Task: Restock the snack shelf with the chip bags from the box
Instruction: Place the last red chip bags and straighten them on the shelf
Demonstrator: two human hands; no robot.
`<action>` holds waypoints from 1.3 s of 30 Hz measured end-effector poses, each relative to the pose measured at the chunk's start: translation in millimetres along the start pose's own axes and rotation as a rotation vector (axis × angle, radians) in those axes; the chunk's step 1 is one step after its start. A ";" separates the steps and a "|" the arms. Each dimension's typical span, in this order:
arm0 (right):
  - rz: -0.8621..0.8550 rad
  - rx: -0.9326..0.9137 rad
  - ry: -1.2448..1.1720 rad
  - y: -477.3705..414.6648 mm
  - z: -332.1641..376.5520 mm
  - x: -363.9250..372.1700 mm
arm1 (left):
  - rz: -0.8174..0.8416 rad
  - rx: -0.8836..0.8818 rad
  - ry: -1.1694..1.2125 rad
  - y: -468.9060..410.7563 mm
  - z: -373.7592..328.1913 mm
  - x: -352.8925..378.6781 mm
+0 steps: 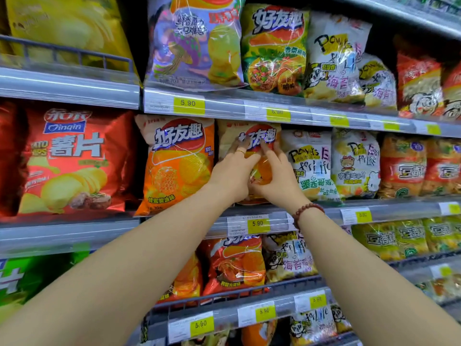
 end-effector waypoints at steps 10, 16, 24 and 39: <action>-0.018 0.017 -0.014 10.4 -8.6 11.0 | 0.002 0.034 -0.004 2.6 -4.3 9.0; 0.015 0.062 -0.019 20.5 1.3 -2.4 | -0.058 0.019 0.185 25.4 0.1 -2.5; -0.185 0.009 0.061 75.8 25.6 2.7 | -0.133 0.035 0.331 97.7 12.9 -5.6; 0.165 0.230 -0.137 232.6 50.7 124.7 | 0.227 -0.279 0.480 267.7 74.6 122.2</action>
Point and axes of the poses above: each hand's wrist, its own y-axis away from the middle knuckle, its own x-axis out of the palm, z = x × y, the point moved 7 cm from there along -y, towards the middle knuckle, and after that the axes turned 15 degrees about z, right-handed, at the moved point
